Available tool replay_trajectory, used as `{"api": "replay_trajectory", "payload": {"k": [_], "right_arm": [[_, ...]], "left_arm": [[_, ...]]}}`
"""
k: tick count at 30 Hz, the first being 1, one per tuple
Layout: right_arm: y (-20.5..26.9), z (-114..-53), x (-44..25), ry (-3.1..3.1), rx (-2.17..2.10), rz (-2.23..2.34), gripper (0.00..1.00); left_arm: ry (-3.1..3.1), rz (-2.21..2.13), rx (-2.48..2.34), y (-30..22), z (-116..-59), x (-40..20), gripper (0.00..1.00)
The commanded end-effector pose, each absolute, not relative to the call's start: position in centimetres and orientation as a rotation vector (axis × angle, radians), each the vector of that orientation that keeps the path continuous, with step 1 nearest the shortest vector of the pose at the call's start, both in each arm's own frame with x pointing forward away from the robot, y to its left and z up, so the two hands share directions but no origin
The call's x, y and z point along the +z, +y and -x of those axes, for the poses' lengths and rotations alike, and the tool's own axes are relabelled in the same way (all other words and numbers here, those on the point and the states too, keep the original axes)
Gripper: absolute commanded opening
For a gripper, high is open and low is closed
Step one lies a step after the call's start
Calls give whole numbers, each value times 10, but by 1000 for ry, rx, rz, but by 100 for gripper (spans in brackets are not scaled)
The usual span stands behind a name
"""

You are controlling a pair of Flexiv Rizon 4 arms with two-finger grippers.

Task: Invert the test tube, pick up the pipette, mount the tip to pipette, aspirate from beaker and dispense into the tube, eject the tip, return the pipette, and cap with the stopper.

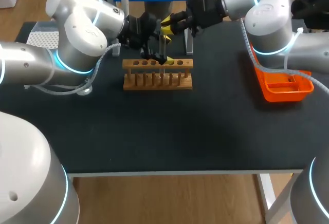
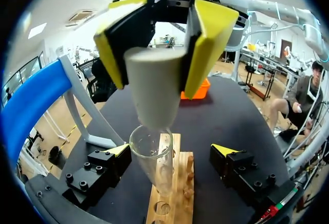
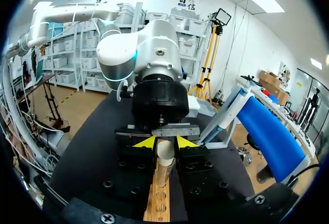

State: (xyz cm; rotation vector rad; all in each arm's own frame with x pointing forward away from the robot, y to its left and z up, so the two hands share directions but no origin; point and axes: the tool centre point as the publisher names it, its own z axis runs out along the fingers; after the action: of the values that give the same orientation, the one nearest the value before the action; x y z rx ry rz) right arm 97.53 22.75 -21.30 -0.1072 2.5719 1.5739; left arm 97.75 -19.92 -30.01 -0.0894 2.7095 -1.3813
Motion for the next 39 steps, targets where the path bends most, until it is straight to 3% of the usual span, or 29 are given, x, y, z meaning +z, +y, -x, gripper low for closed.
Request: {"api": "replay_trajectory", "payload": {"k": [1, 39], "right_arm": [[228, -978, -214, 2580, 1574, 110, 0], [230, -974, -225, 2619, 1555, 95, 0]], "left_arm": [[2714, 88, -1380, -199, -978, -300, 100], [2714, 88, -1380, -199, -978, -300, 100]]}}
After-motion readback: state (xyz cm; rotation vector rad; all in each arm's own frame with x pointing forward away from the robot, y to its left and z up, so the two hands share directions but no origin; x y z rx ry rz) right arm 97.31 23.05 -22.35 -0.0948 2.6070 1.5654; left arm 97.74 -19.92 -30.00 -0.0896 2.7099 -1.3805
